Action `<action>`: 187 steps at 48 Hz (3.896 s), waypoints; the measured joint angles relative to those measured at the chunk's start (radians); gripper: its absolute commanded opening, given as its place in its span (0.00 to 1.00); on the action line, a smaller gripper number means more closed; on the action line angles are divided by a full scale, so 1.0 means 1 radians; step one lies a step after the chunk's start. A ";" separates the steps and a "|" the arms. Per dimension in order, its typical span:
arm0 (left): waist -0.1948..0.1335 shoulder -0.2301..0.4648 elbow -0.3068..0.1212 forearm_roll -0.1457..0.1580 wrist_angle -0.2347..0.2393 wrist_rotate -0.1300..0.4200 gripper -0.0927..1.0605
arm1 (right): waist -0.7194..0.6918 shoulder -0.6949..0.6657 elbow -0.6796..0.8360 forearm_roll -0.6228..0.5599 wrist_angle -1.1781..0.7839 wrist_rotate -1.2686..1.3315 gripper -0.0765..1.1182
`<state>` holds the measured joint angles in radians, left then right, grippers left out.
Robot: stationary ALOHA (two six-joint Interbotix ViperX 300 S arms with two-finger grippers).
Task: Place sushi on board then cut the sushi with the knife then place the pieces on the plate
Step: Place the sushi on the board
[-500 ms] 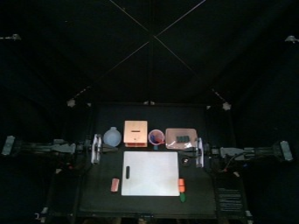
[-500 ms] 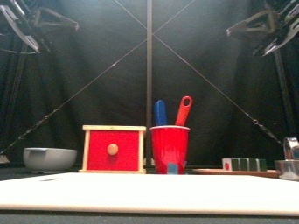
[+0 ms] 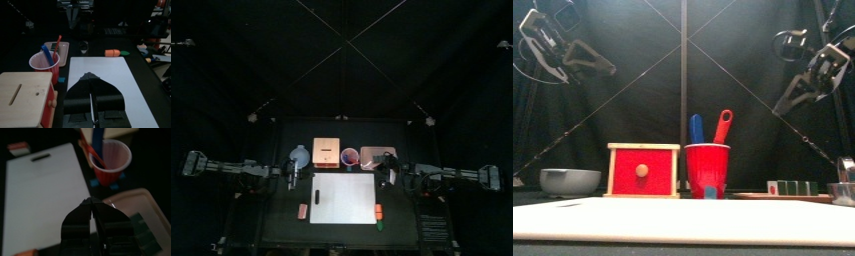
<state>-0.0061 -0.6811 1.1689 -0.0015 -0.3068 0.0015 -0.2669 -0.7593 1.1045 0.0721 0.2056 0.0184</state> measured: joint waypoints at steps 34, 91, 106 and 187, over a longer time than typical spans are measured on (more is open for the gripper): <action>0.000 0.032 -0.006 0.000 -0.005 -0.002 0.07 | -0.163 0.095 -0.080 -0.331 0.304 -0.029 0.88; -0.002 0.032 0.005 0.000 -0.006 -0.003 0.07 | -0.354 0.589 -0.144 0.003 0.137 -0.517 0.74; -0.002 0.032 0.005 0.000 -0.006 -0.003 0.07 | -0.356 0.552 -0.144 0.072 0.196 -0.462 0.59; -0.002 0.031 0.006 -0.026 -0.006 0.000 0.07 | 0.552 0.816 -0.594 -0.672 0.578 2.062 0.59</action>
<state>-0.0077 -0.6504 1.1750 -0.0276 -0.3129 0.0015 0.2853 0.0568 0.5108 -0.5998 0.7839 2.0801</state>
